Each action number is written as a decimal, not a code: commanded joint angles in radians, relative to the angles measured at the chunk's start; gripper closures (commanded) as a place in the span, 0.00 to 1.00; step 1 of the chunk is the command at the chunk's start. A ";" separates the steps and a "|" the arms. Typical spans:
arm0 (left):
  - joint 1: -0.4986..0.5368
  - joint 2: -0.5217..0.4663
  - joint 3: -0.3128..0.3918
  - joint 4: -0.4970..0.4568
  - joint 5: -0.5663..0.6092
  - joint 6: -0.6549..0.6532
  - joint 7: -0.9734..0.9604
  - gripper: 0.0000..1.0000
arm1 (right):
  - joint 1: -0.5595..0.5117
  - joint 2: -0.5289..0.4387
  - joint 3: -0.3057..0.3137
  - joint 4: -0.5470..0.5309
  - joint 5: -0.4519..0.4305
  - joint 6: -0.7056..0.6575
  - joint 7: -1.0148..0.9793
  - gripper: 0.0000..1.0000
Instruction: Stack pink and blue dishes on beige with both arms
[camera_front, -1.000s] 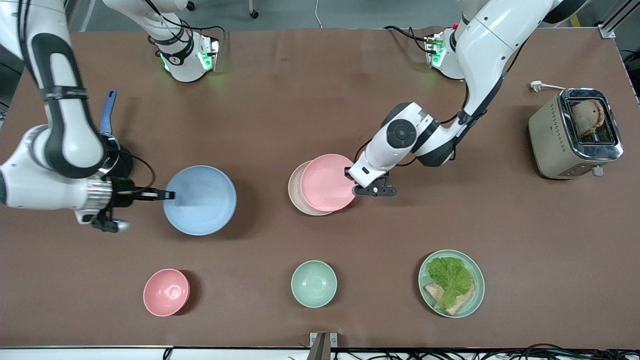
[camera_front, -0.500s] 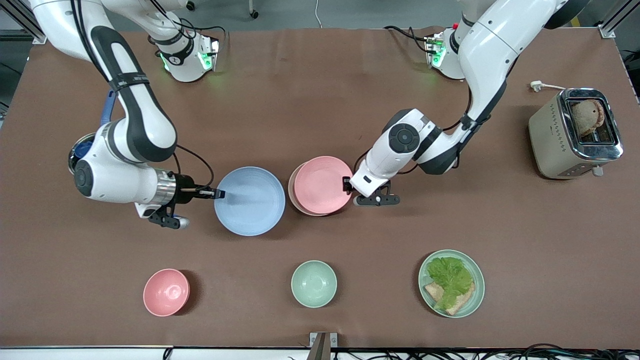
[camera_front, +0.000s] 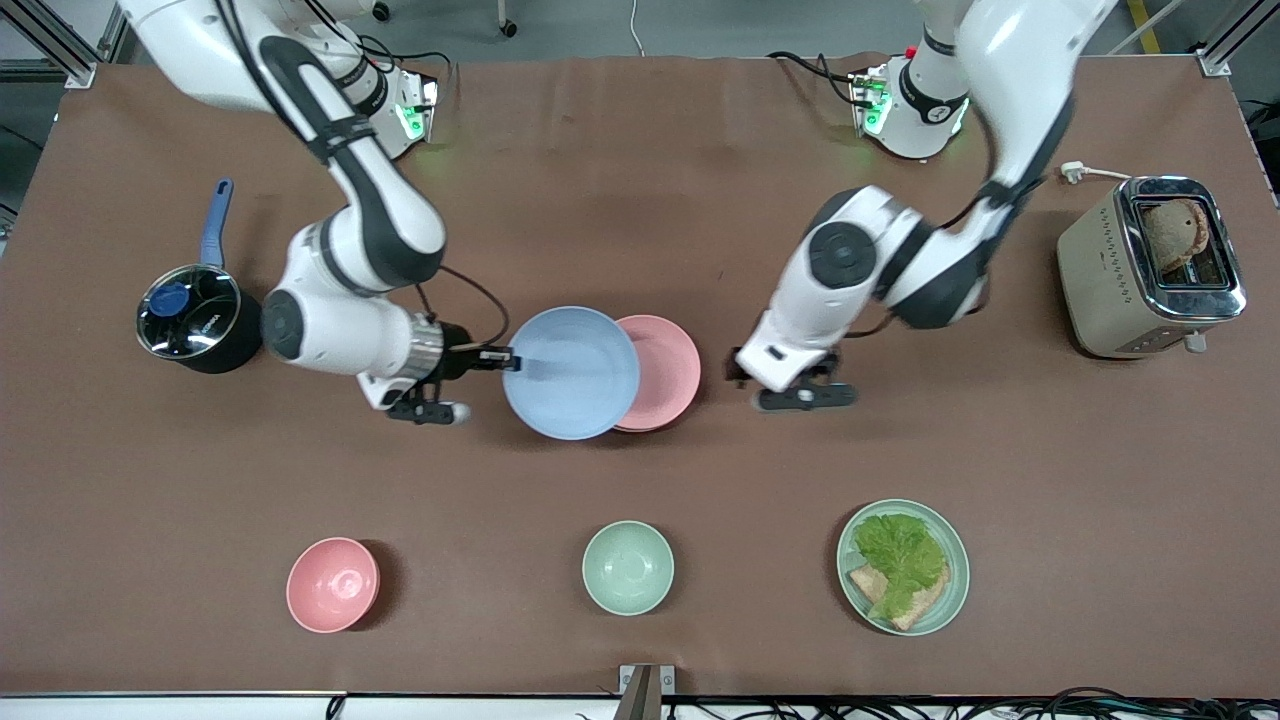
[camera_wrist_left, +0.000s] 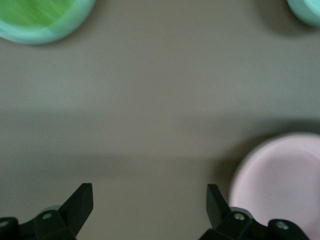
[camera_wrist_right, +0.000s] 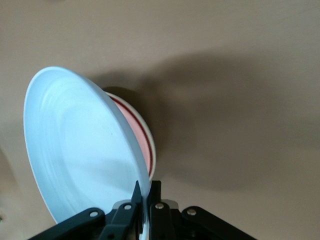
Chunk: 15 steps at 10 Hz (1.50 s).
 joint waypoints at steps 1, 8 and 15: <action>-0.004 -0.149 0.122 -0.042 -0.003 -0.055 0.143 0.00 | 0.020 0.022 0.053 -0.071 -0.007 0.152 0.020 0.98; -0.057 -0.533 0.489 -0.009 -0.269 -0.370 0.706 0.00 | 0.072 0.095 0.061 -0.099 -0.008 0.310 0.023 0.75; 0.003 -0.344 0.466 0.377 -0.279 -0.691 0.705 0.00 | -0.013 -0.152 -0.055 -0.162 -0.146 0.225 0.014 0.00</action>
